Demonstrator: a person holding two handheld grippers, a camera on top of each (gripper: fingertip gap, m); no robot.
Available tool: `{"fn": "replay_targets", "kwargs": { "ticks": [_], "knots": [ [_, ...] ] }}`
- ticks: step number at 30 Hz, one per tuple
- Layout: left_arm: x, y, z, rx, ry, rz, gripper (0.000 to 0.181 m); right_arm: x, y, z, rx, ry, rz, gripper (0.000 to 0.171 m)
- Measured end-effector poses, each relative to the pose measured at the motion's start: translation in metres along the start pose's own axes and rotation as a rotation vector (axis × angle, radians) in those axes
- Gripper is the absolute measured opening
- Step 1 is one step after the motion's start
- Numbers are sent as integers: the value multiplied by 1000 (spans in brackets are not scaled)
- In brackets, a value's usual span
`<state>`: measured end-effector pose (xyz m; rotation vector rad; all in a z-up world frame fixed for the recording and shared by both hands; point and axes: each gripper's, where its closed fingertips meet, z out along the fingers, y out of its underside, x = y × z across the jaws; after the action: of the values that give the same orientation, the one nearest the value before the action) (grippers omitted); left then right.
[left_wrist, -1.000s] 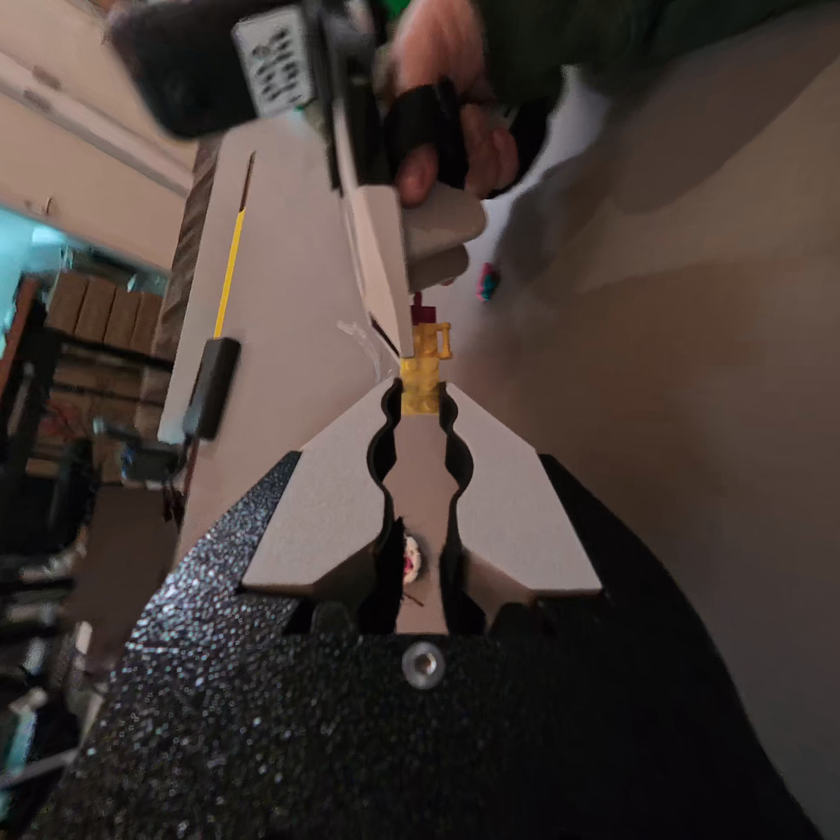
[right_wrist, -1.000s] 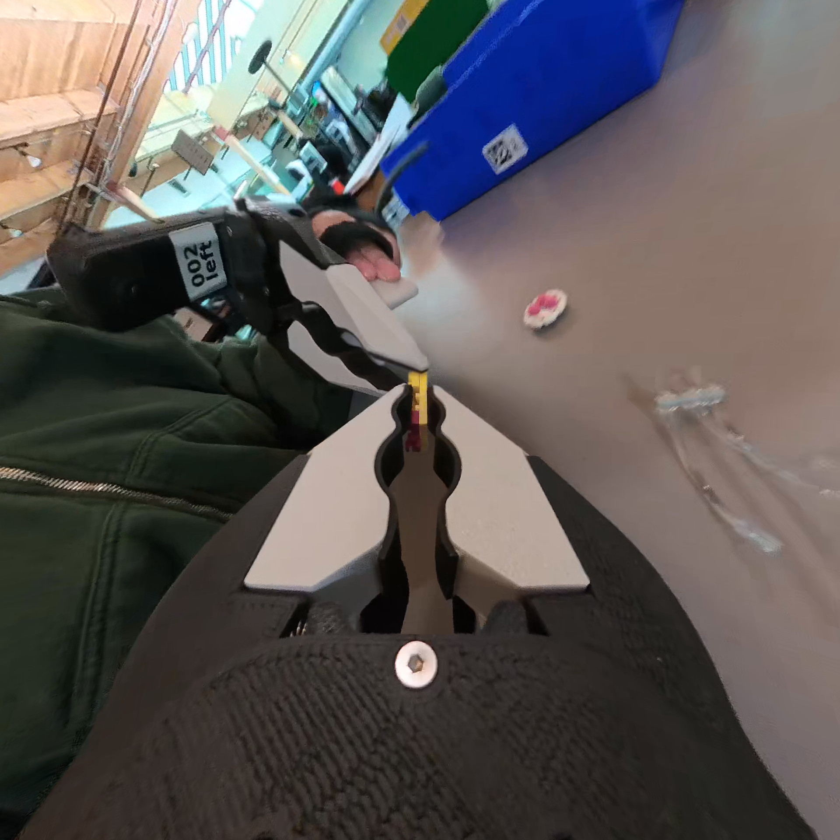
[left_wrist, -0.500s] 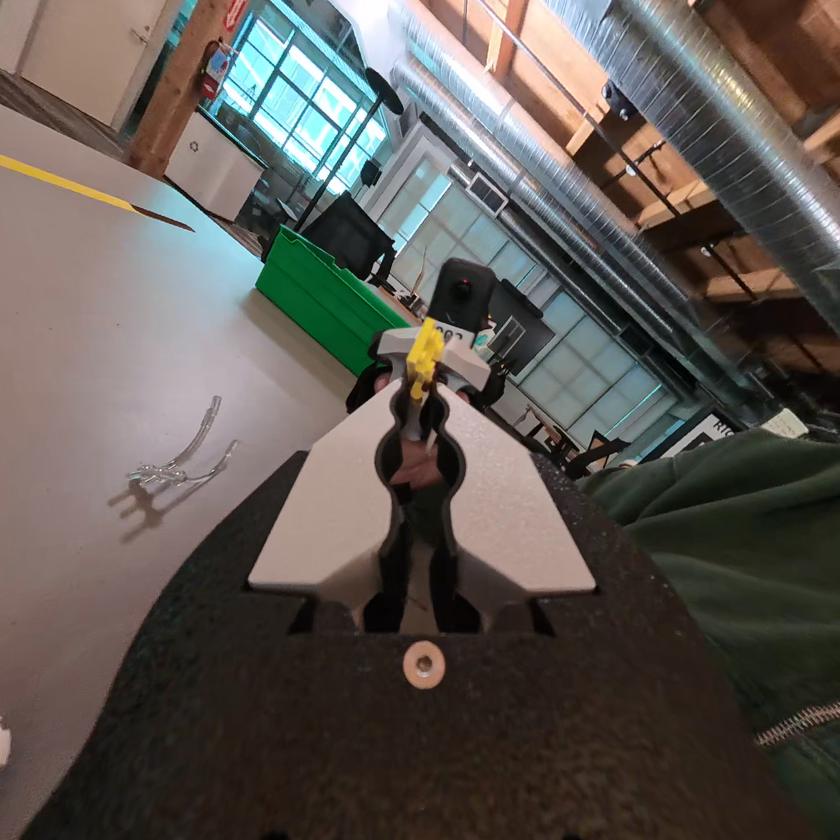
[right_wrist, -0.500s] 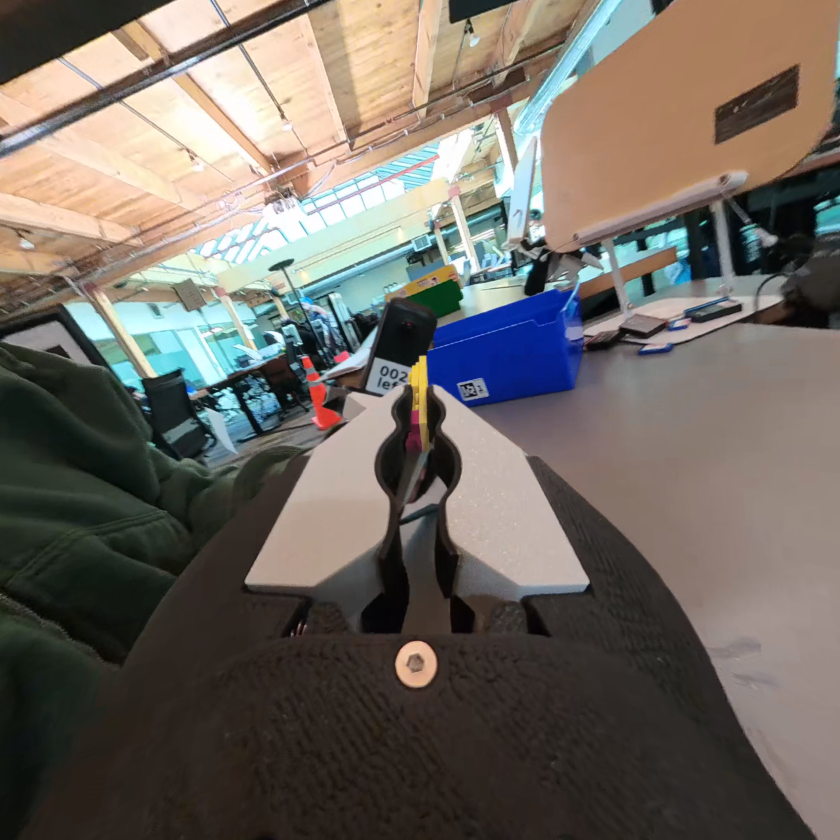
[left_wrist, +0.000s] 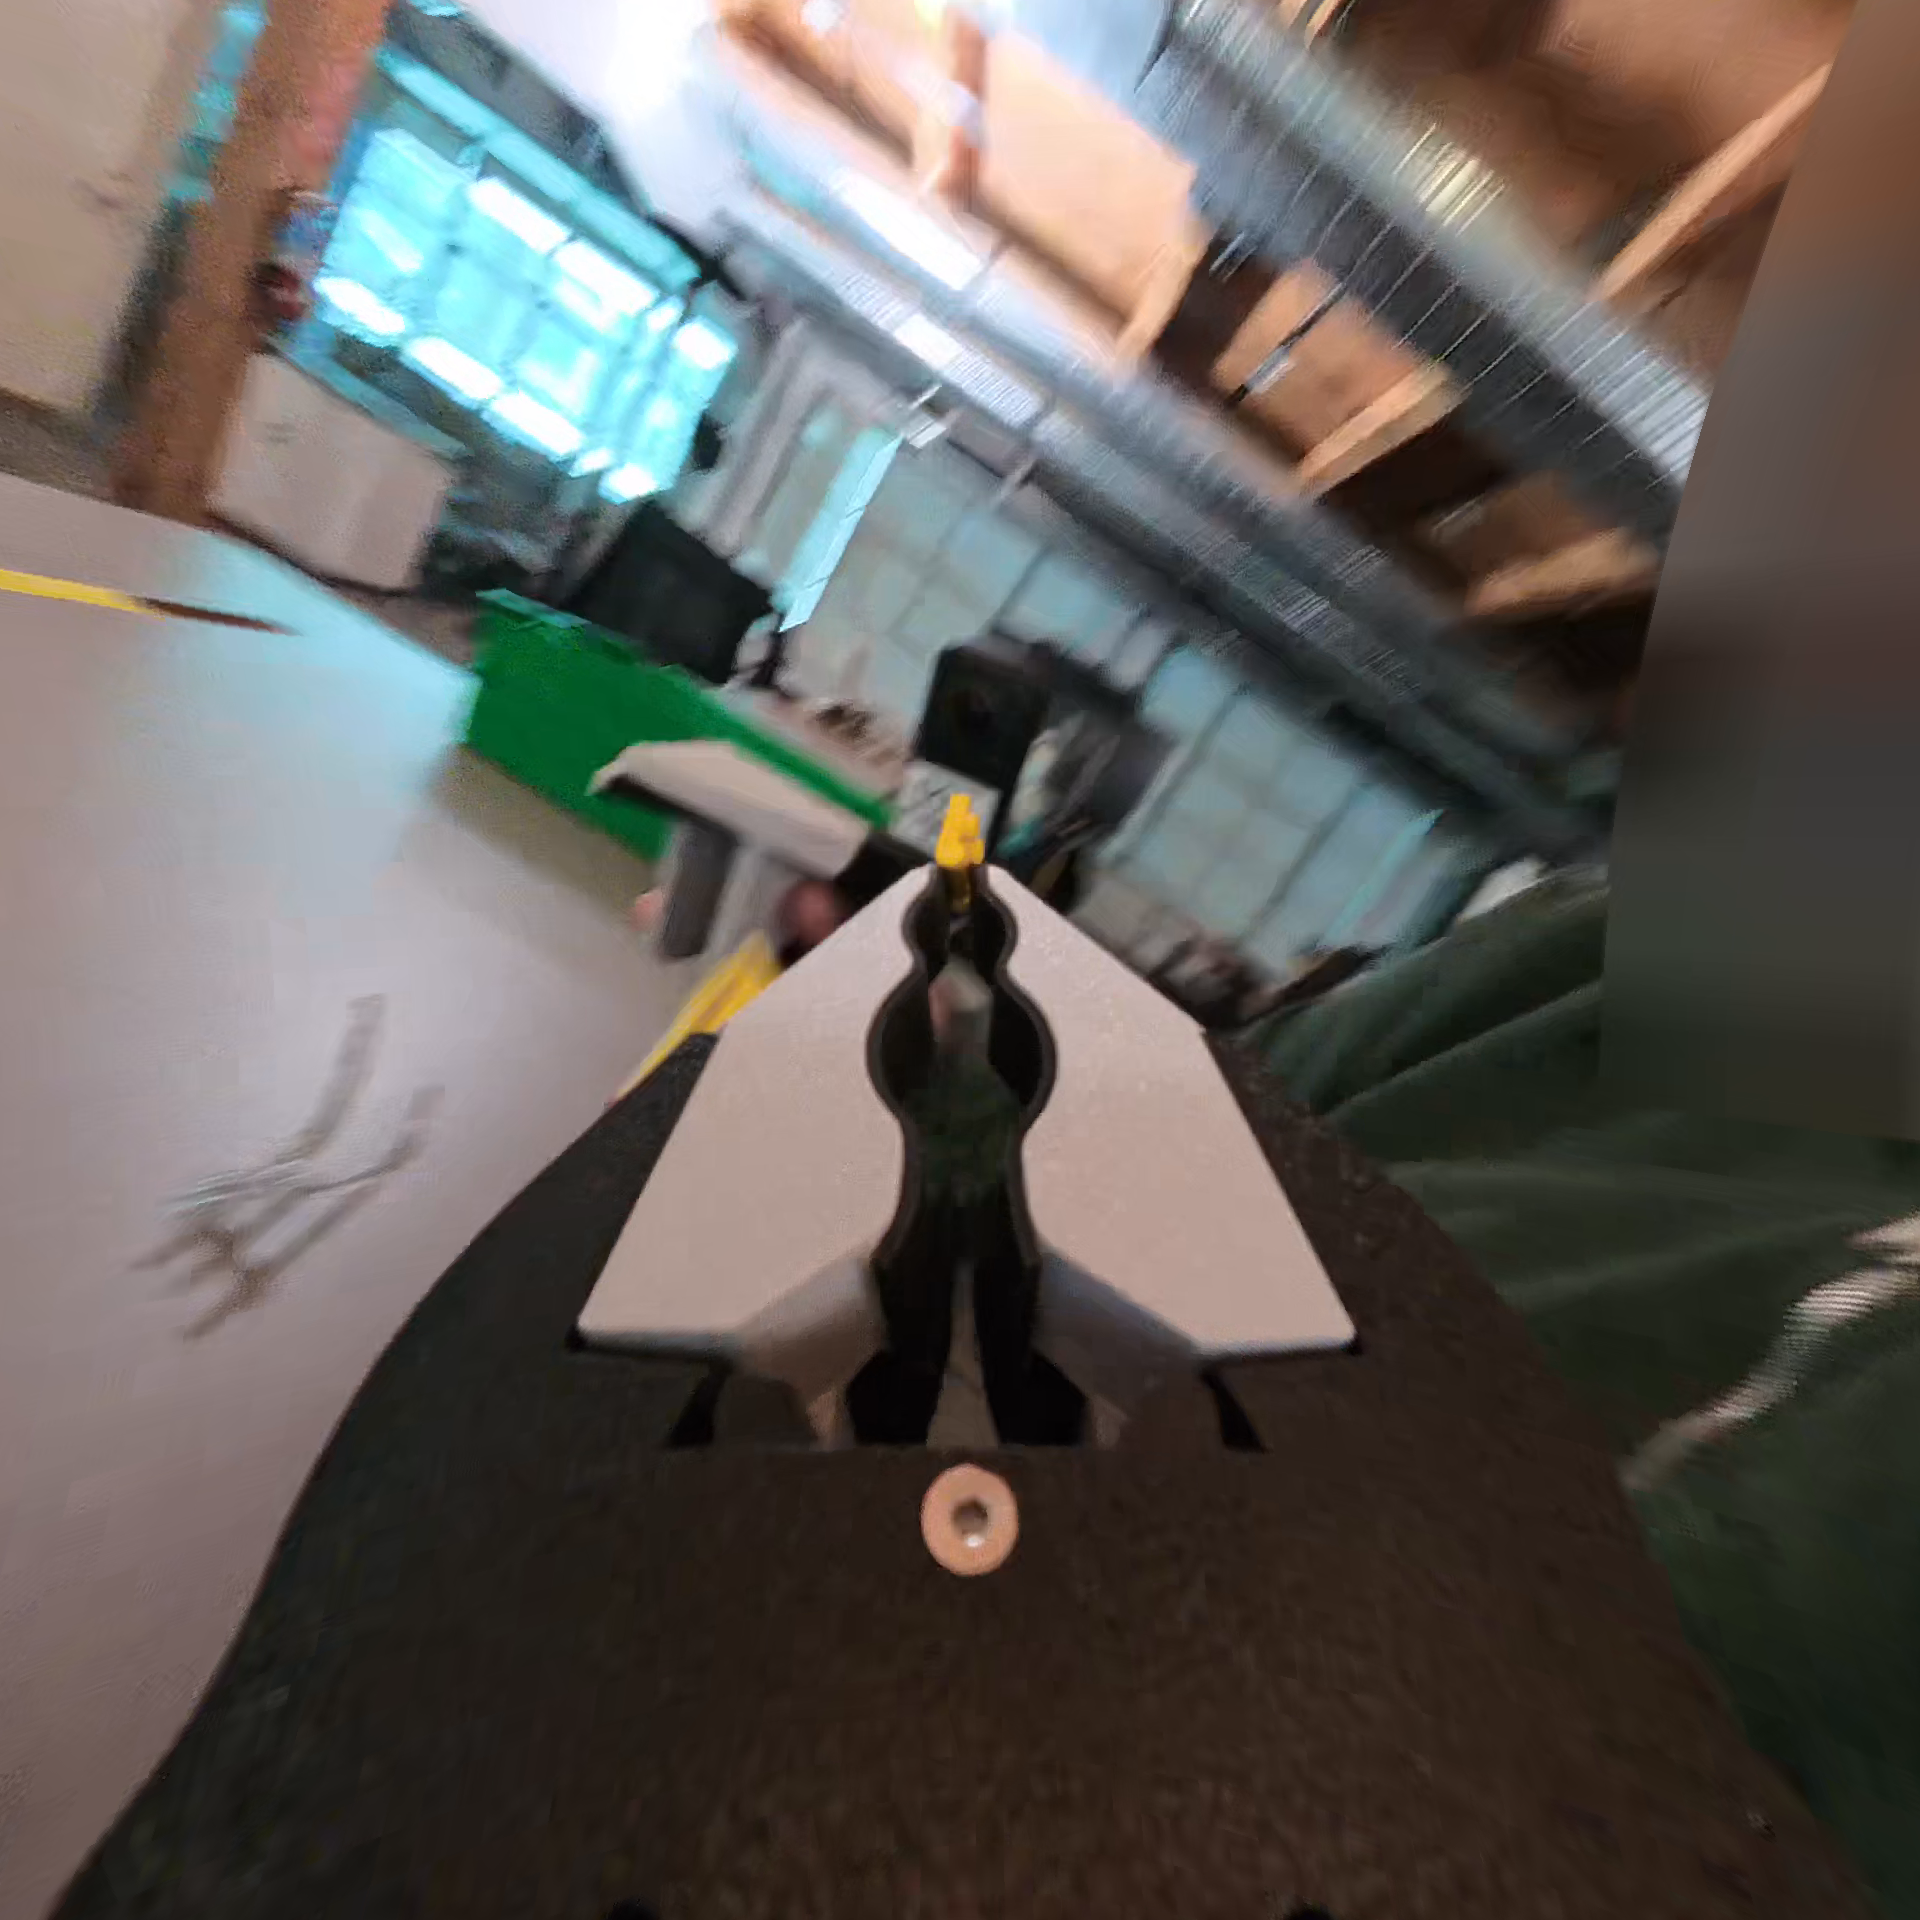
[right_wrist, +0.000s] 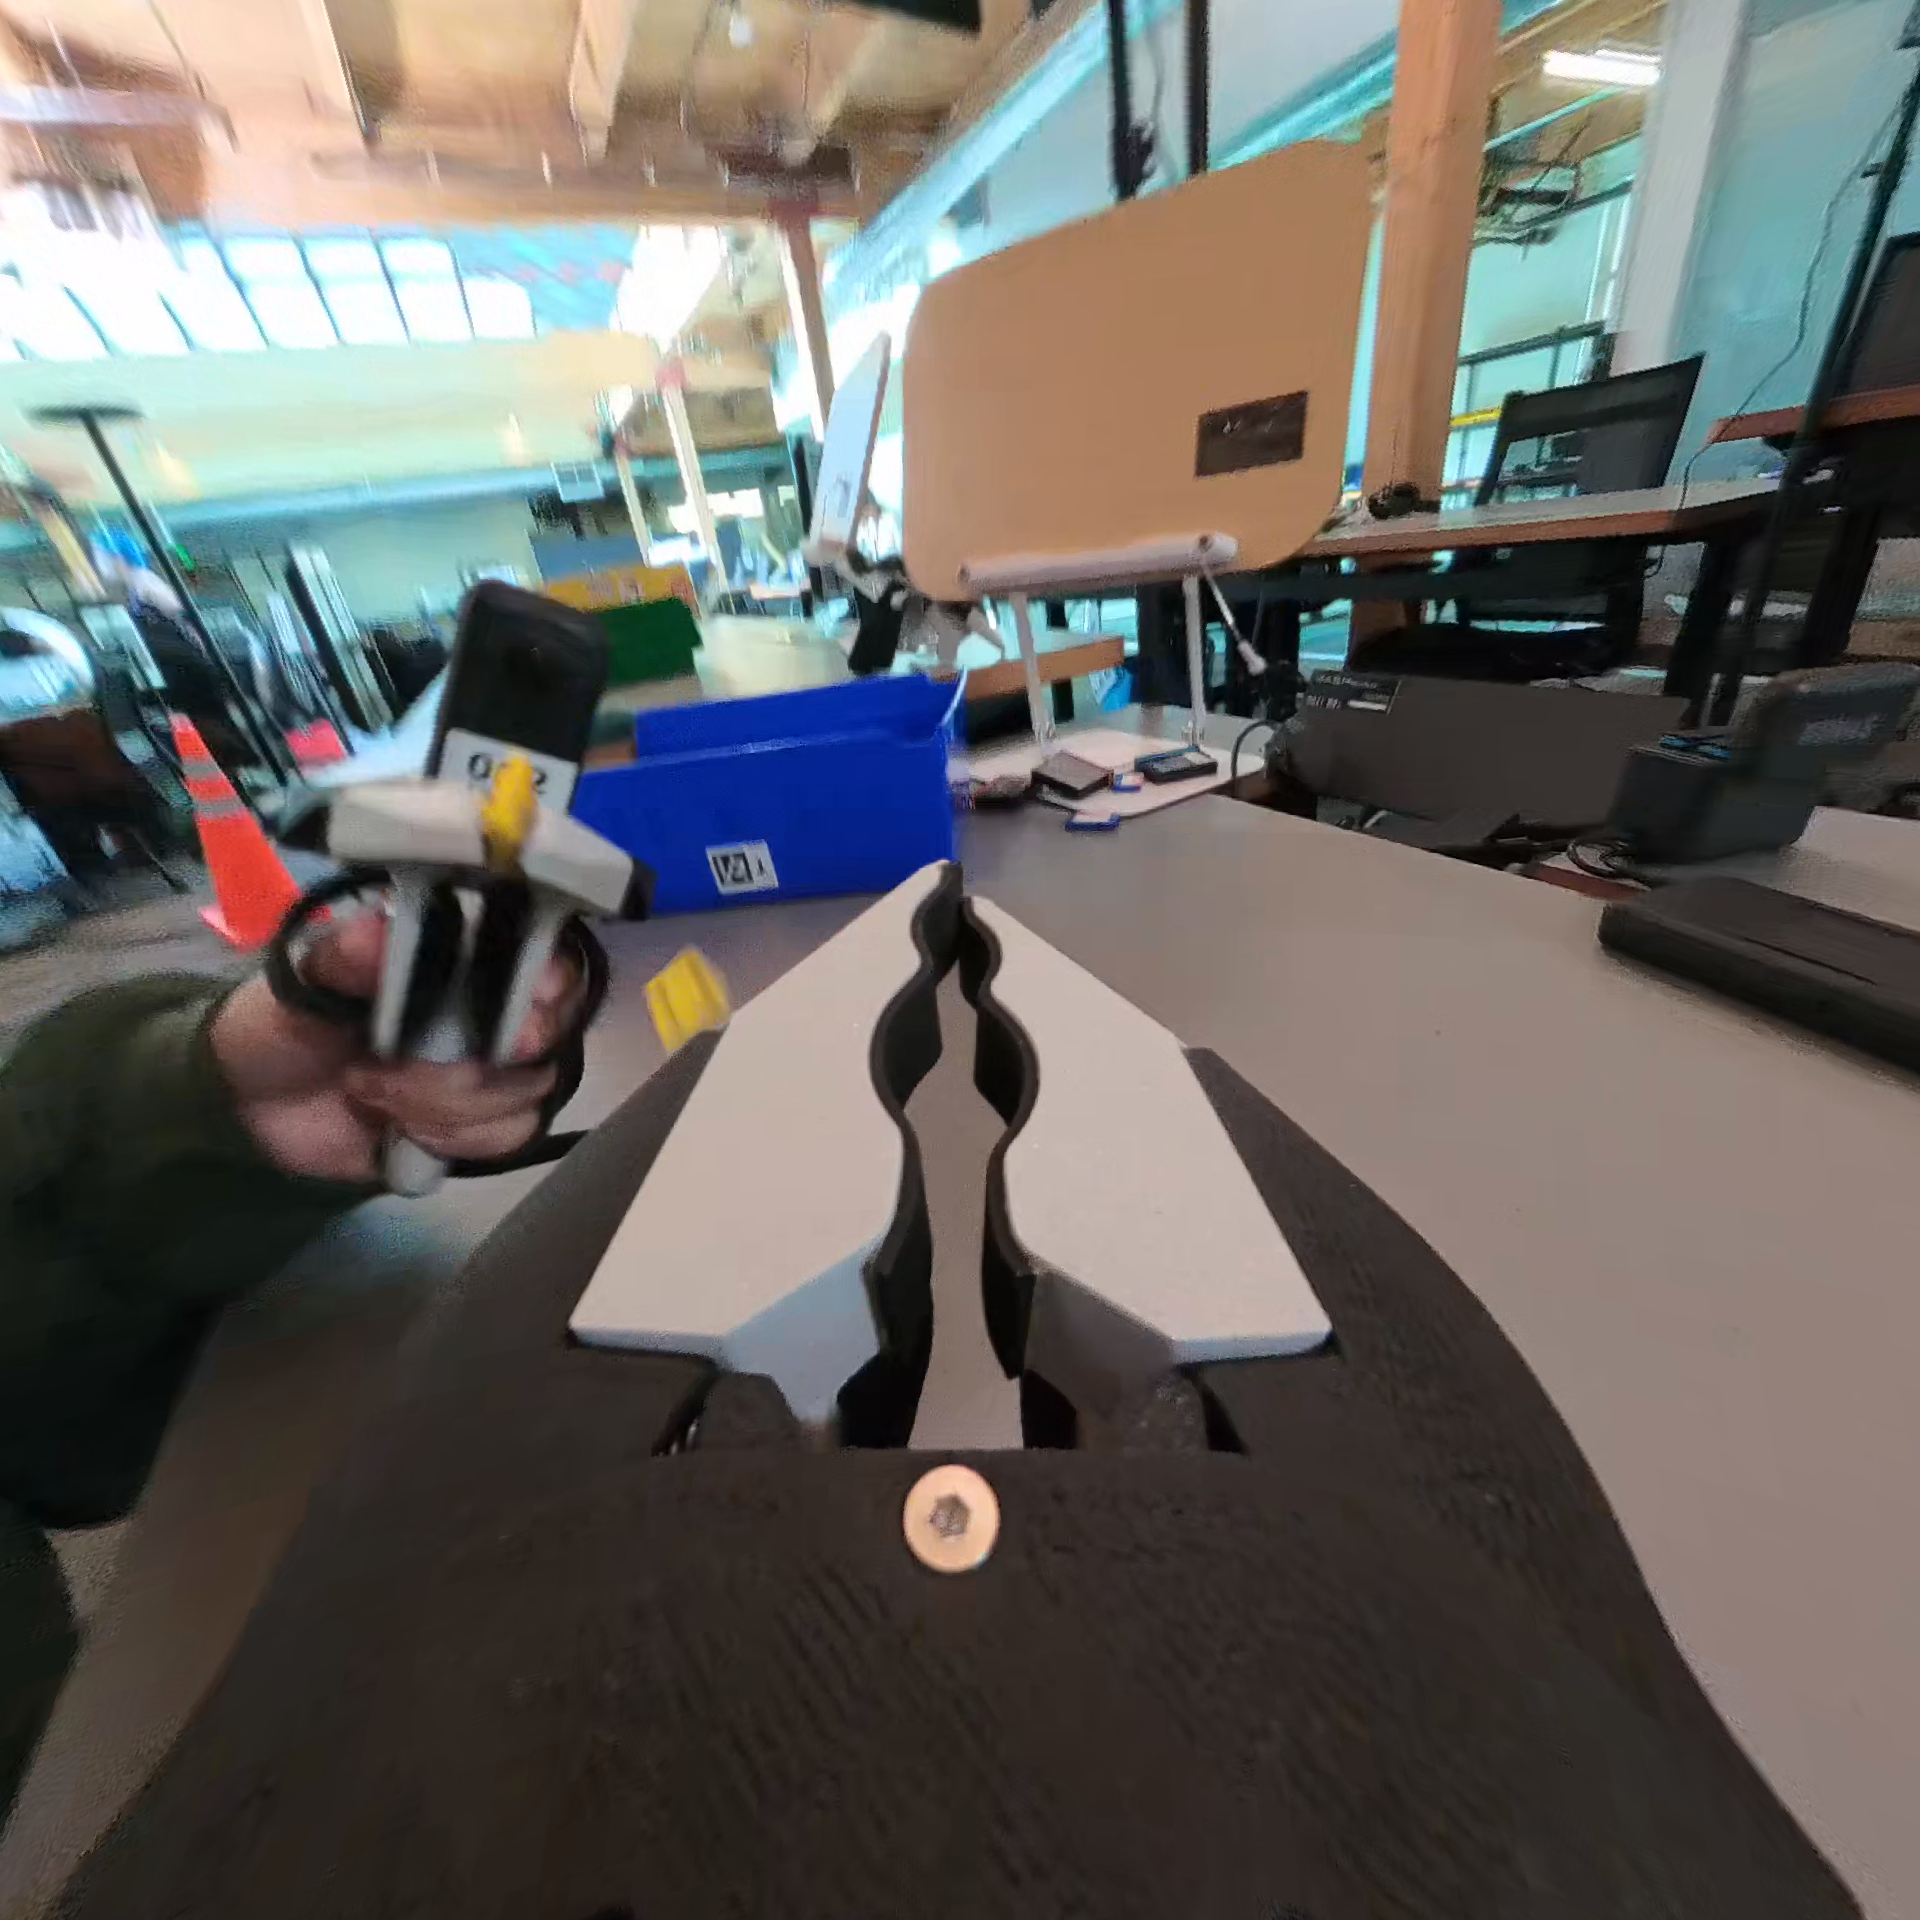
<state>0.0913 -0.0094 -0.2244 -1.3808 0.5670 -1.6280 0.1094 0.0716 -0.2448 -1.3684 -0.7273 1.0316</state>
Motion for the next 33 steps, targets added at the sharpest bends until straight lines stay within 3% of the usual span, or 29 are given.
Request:
{"fn": "replay_targets", "kwargs": {
  "ticks": [7,11,14,16,19,21,24,26,29,31,33],
  "knots": [
    [-40,-13,-29,-16,-224,56,1,-25,15,11,-71,-172,129,0],
    [-57,-19,-51,-4,-325,57,2,-24,24,13,-128,-166,117,0],
    [-67,-45,-78,83,-437,80,2,-25,33,16,-176,-155,93,3],
    [-78,-73,-116,113,-622,156,2,-24,36,17,-196,-139,77,3],
    [-91,-125,-211,56,-1114,383,2,-24,37,17,-200,-140,89,4],
    [-94,-147,-280,-69,-1437,431,6,-25,38,18,-203,-145,108,4],
    [-101,-159,-356,-195,-1703,263,73,-28,40,19,-211,-158,119,4],
    [-105,-157,-390,-259,-1794,148,101,-29,41,19,-218,-160,110,4],
    [-95,-139,-420,-442,-1906,-10,94,-31,42,19,-231,-163,81,4],
    [-92,-135,-410,-476,-1842,-29,90,-33,43,19,-236,-169,73,4],
    [-93,-131,-377,-394,-1644,-94,84,-38,43,20,-235,-196,68,4]
  ]
}}
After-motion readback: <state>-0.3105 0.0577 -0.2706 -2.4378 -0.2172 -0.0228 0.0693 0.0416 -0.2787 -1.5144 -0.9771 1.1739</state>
